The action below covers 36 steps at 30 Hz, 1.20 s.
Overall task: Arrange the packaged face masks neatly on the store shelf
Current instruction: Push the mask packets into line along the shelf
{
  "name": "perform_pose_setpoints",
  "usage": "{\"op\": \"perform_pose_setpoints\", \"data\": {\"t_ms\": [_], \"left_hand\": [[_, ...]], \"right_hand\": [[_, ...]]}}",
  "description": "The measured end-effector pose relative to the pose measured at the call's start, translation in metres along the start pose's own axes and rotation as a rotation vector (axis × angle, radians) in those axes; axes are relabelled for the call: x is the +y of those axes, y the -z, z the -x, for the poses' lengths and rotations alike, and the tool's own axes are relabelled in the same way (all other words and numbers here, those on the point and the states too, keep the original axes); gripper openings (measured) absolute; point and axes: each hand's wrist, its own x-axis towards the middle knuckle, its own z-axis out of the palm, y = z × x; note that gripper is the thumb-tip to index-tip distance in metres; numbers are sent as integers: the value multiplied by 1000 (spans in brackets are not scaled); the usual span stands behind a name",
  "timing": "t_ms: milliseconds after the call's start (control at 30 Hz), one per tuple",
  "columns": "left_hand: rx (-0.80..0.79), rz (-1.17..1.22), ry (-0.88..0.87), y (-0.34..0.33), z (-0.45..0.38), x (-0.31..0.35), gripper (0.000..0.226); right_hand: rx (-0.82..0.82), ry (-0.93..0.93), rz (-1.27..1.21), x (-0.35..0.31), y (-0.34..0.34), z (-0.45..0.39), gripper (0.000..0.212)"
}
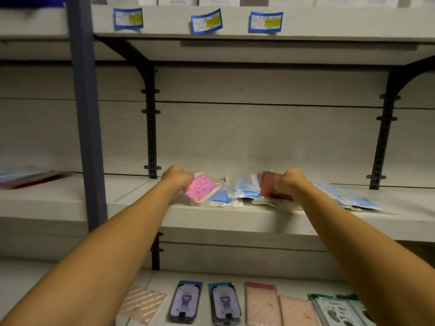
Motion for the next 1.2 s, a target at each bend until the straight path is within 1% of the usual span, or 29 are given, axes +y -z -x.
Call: {"op": "perform_pose_setpoints", "data": {"t_ms": [33,67,100,133,167,200,233,267,300,333,367,533,733,967,1200], "left_hand": [[15,-13,10,3,1,-1,39],[11,-15,25,5,6,-1,51],[-1,1,36,7,10,-1,61],[-9,42,49,9,14,-1,67],[-20,96,64,11,17,-1,69],[-31,154,84,13,19,-1,65],[-41,195,104,16,22,0,55],[-45,222,122,20,25,0,41],[-51,245,137,24,27,0,29],[-54,267,150,28,30,-1,20],[-54,290,158,32,33,-1,15],[-52,370,146,49,48,-8,30],[8,424,94,83,66,-34,29],[-11,393,109,156,92,-86,27],[102,348,187,240,129,-156,42]], "right_hand": [[-80,22,-61,-3,3,6,20],[-150,28,-129,-6,3,9,18],[-197,22,-184,-5,3,10,21],[-182,-19,-264,-4,2,5,17],[-141,-78,-384,-3,0,-1,10],[-81,-146,-516,2,0,-7,20],[-8,-176,-594,9,-3,-15,32],[36,-151,-617,12,-2,-15,36],[55,-123,-642,11,0,-14,31],[64,-112,-659,10,3,-9,22],[62,-104,-682,7,4,-5,15],[25,-33,-828,-11,6,6,7],[-94,146,-905,-53,-7,26,20],[-237,314,-911,-122,-55,64,34],[-398,382,-910,-195,-109,128,27]]}}
